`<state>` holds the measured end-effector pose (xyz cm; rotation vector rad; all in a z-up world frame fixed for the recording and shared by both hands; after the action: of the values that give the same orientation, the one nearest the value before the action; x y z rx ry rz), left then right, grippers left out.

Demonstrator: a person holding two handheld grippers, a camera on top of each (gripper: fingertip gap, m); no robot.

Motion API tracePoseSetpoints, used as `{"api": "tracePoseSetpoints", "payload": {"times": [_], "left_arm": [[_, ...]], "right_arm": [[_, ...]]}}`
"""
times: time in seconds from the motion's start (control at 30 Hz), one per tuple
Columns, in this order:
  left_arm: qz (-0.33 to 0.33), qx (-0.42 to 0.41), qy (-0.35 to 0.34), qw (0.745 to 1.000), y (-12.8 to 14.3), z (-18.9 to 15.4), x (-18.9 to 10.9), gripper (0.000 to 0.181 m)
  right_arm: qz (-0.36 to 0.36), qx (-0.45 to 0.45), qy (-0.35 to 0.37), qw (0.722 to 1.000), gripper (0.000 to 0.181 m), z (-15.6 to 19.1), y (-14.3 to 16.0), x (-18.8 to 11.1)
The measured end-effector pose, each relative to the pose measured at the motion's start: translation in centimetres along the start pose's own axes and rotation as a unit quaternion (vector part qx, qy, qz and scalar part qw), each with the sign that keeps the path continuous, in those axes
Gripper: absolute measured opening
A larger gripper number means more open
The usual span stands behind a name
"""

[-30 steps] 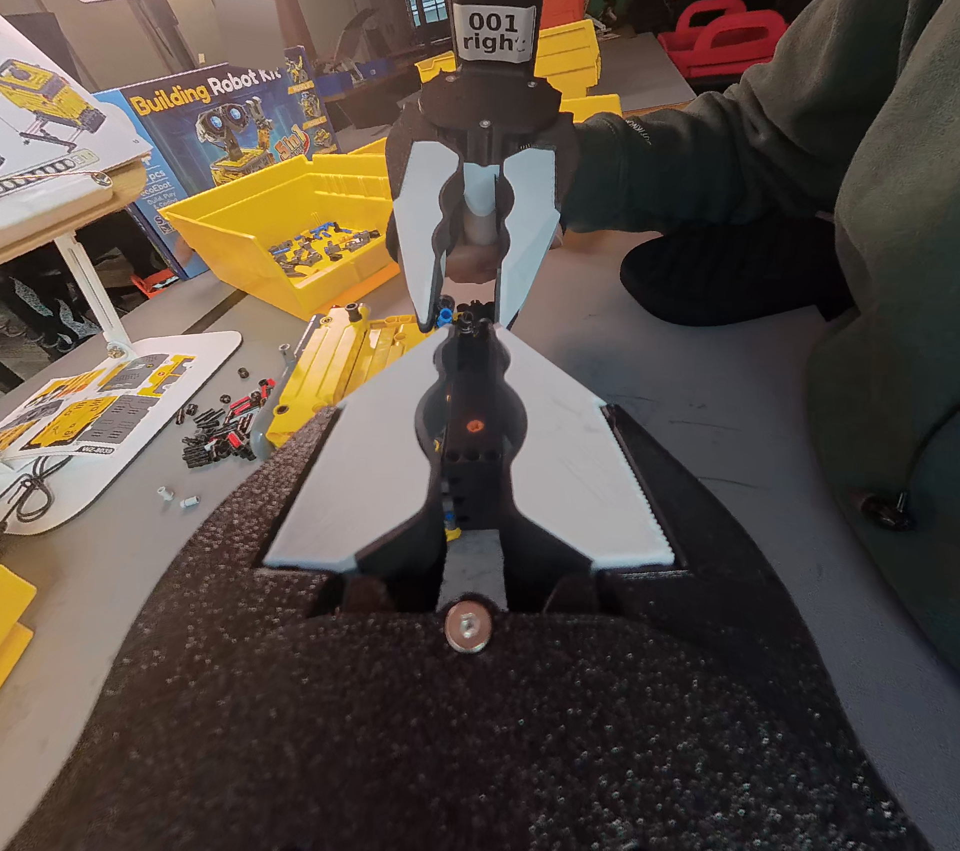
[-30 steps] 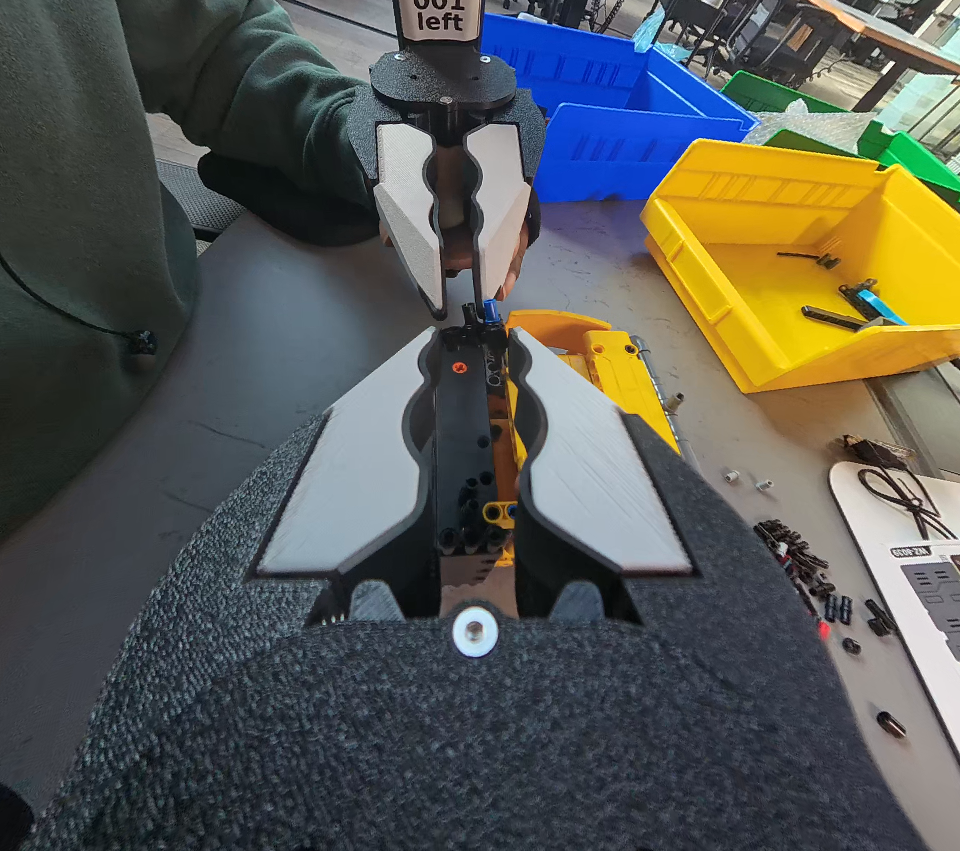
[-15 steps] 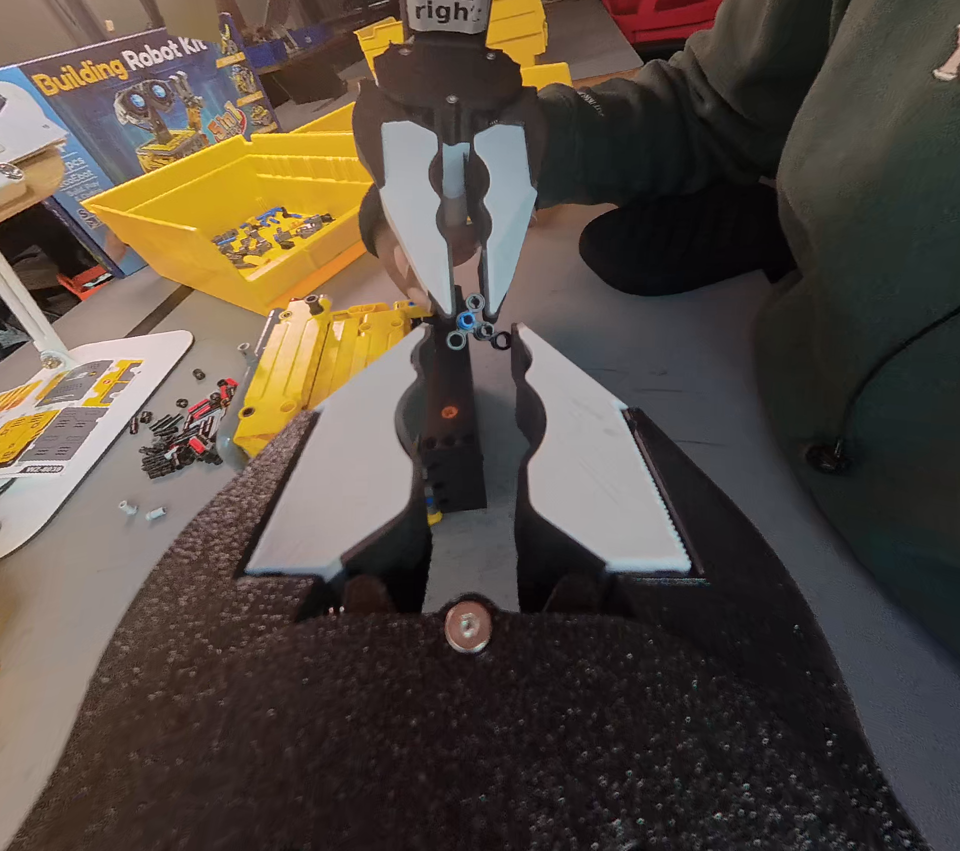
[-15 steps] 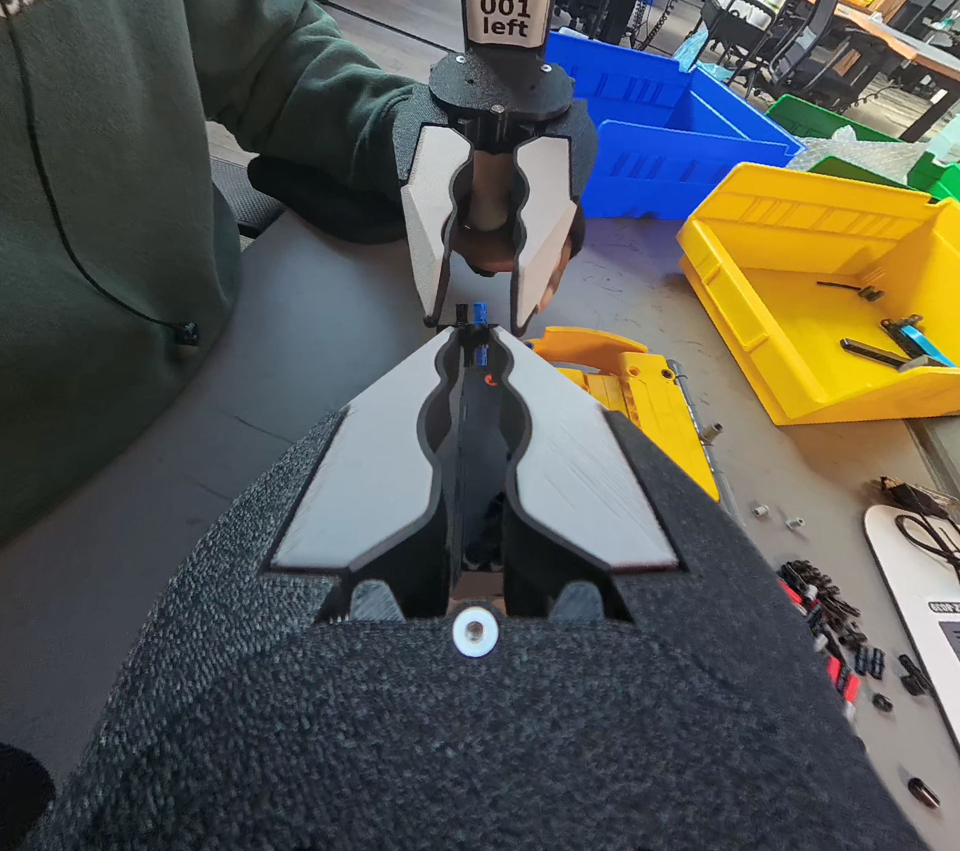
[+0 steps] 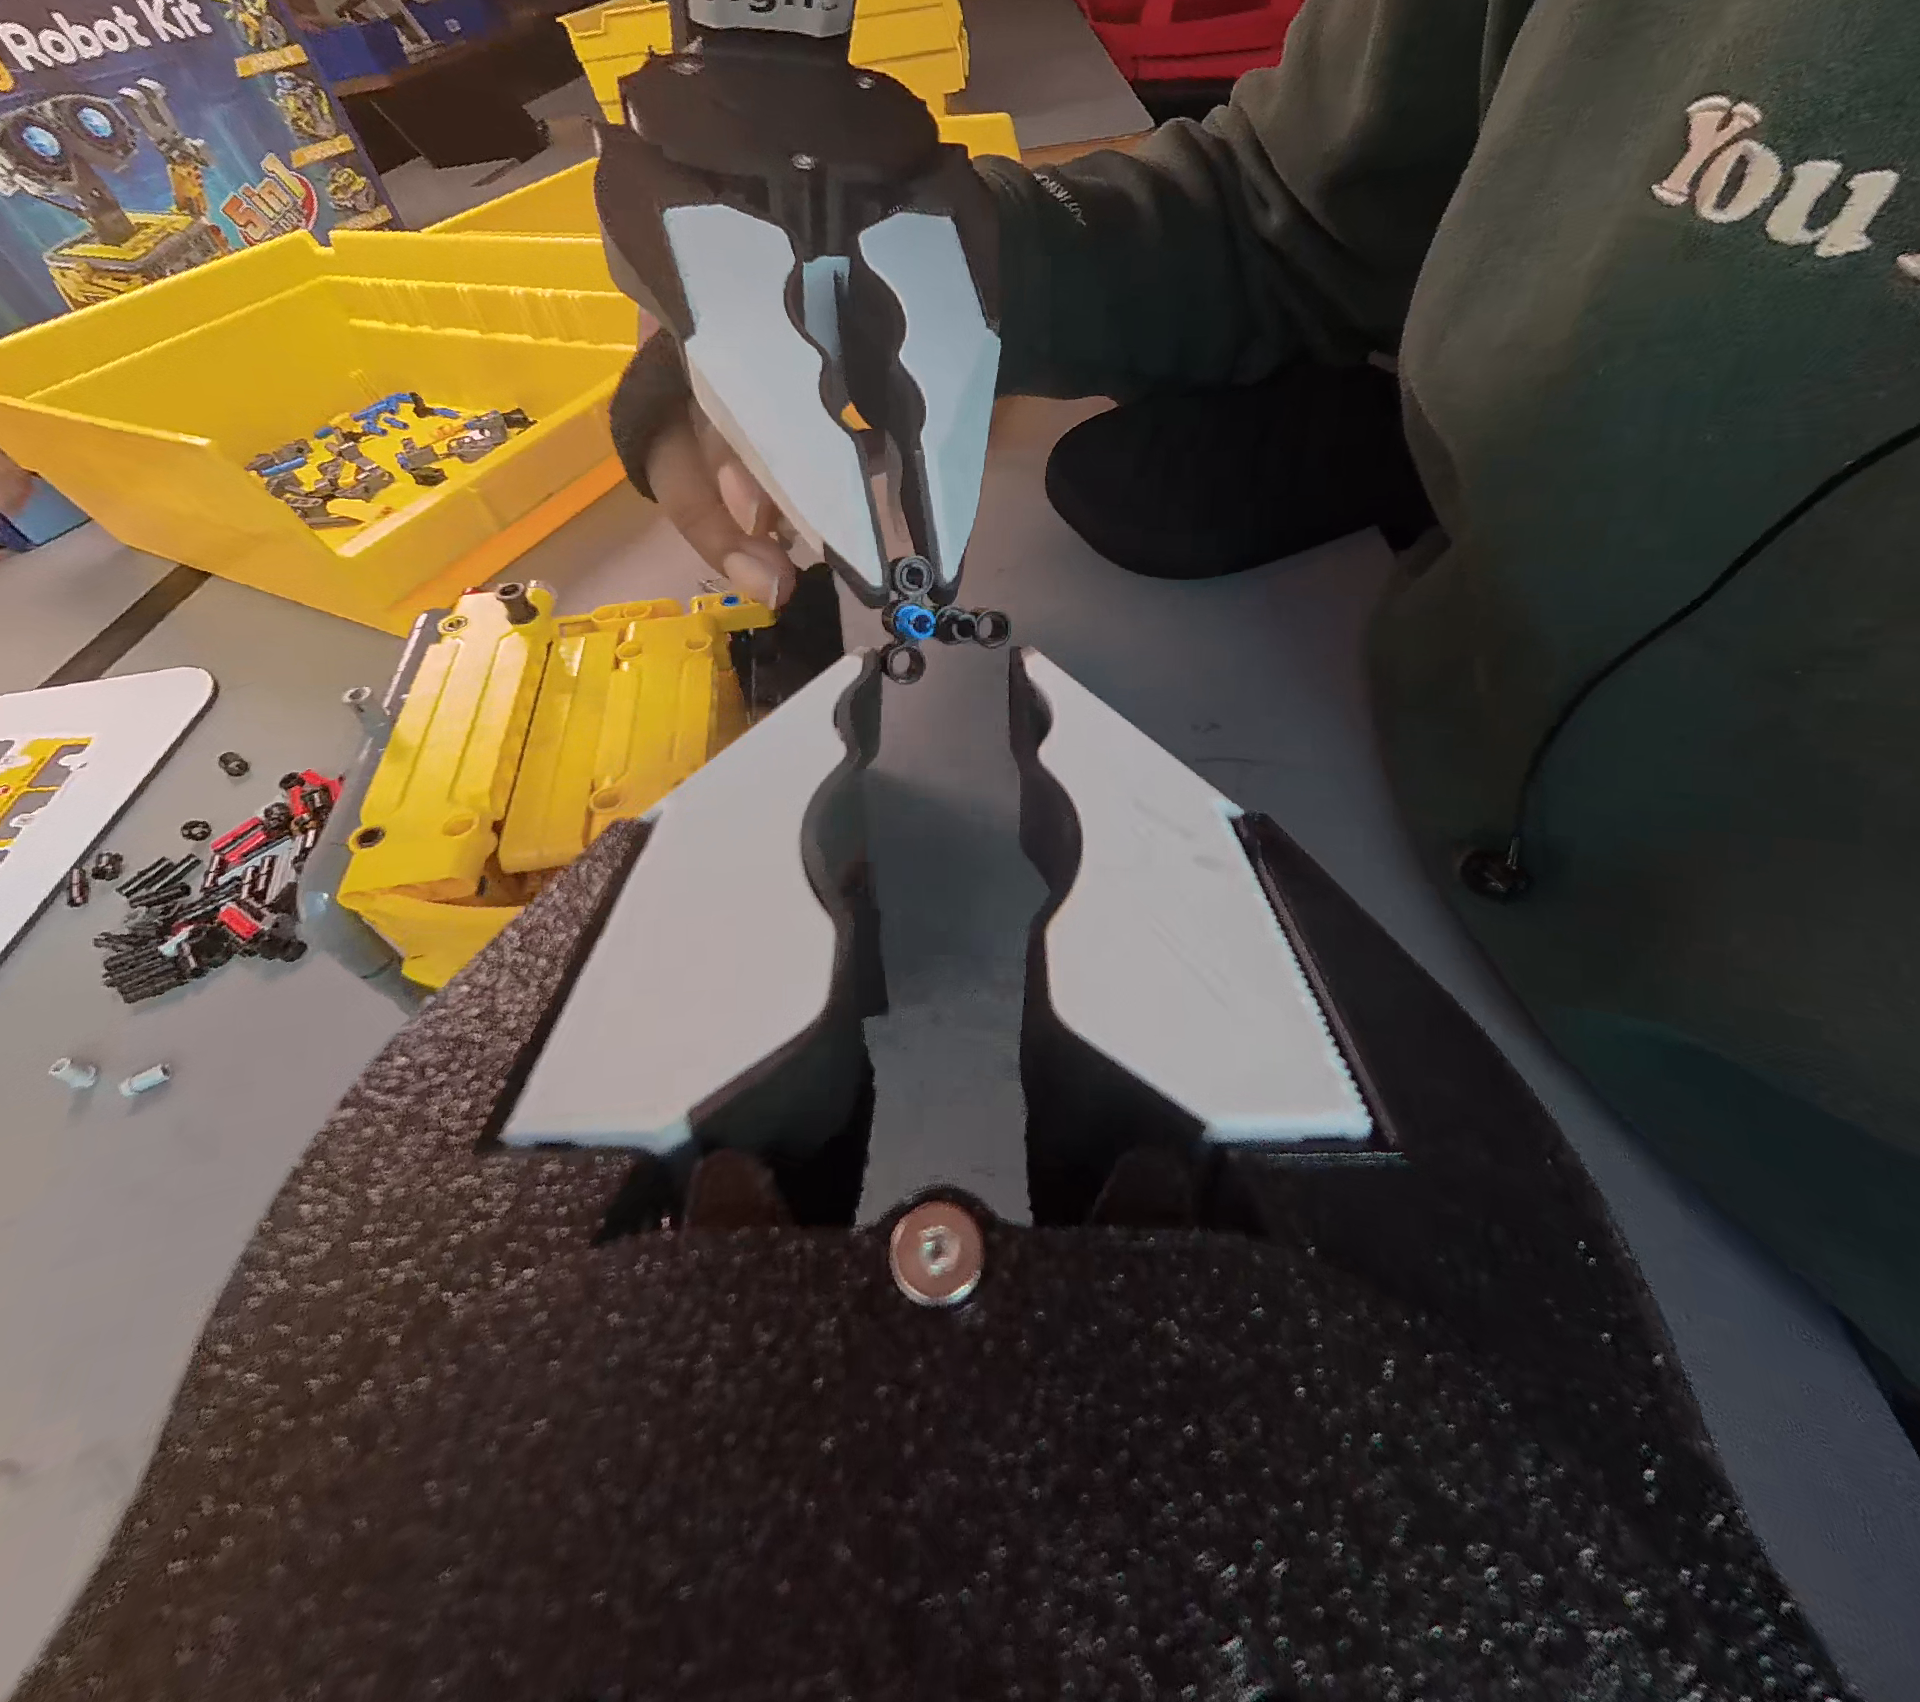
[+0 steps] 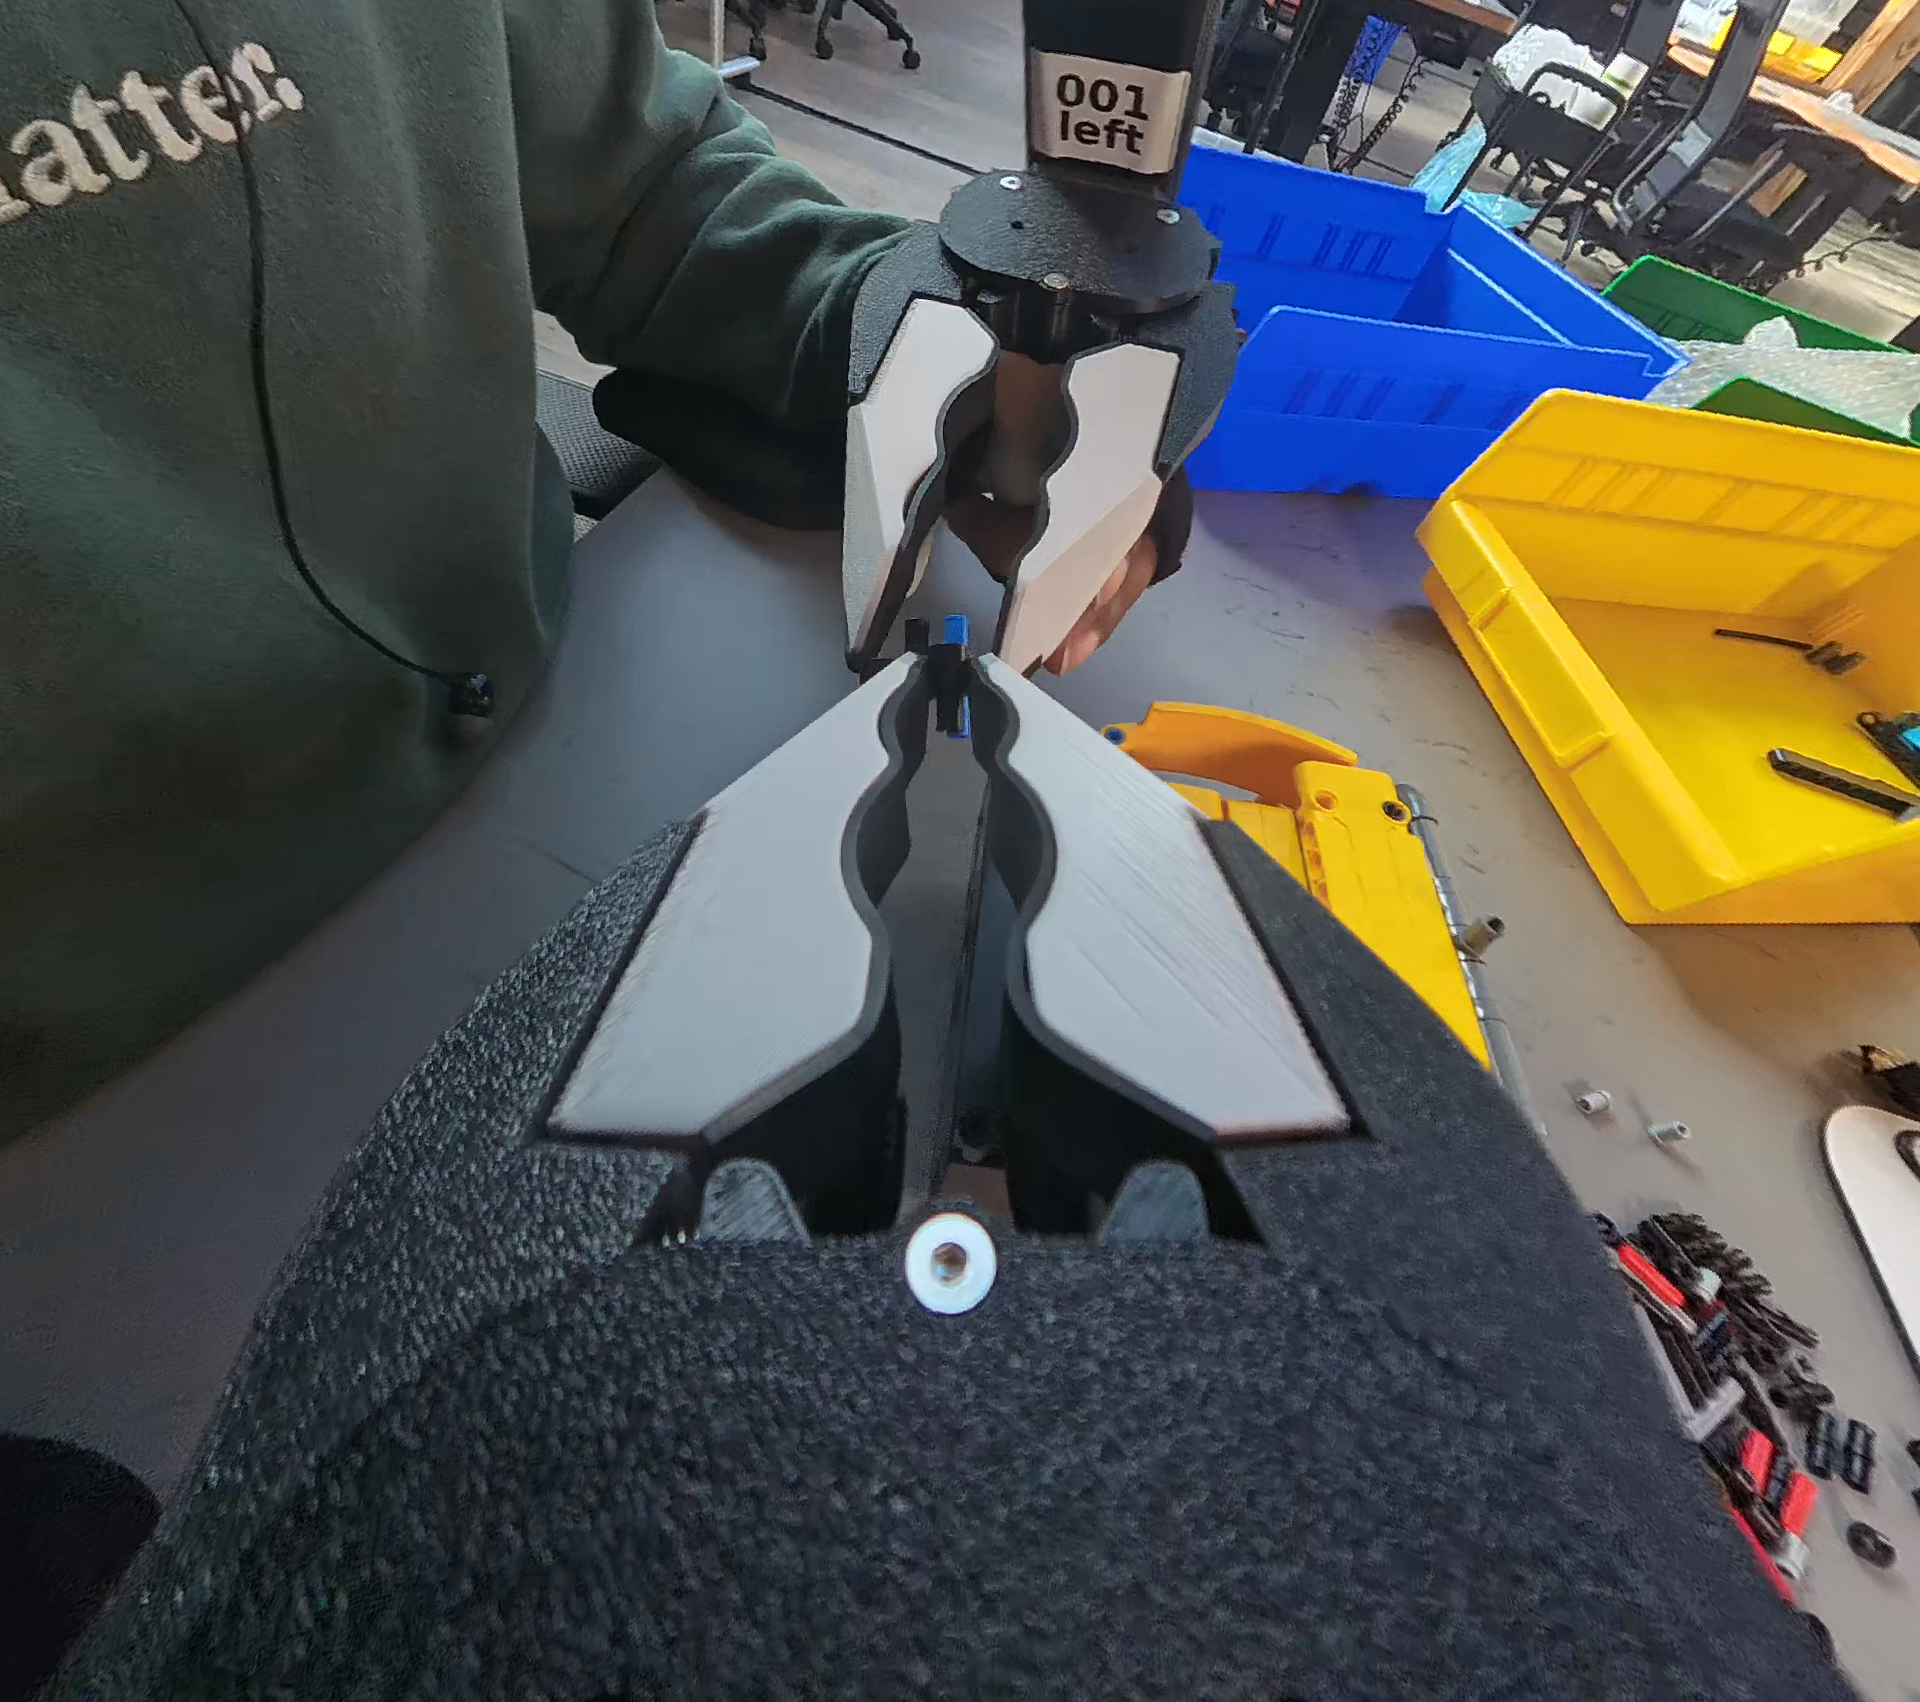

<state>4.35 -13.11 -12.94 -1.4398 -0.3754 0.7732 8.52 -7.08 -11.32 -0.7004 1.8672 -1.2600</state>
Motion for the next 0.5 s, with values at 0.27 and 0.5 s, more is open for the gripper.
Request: {"api": "tracePoseSetpoints", "payload": {"times": [0.27,0.5], "left_arm": [[0.002,-0.003,0.006,1.000,0.2,-0.5,0.7,0.007],[0.002,-0.048,-0.030,0.998,0.3,1.0,0.4,0.004]], "right_arm": [[-0.020,0.011,-0.028,0.999,0.007,0.8,-0.6,0.3],[-0.016,0.018,0.017,1.000,0.007,-0.6,-0.3,0.1]]}}
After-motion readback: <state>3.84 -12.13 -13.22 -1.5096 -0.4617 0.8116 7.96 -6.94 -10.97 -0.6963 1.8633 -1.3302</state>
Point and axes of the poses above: each gripper's, where its closed fingertips meet, x out along the fingers, y out of its underside, z = x × y across the jaws, the point moved 4 cm from there along -x, back along the fingers, and after that the axes turned 1 degree about -z, right-handed, at the moved point
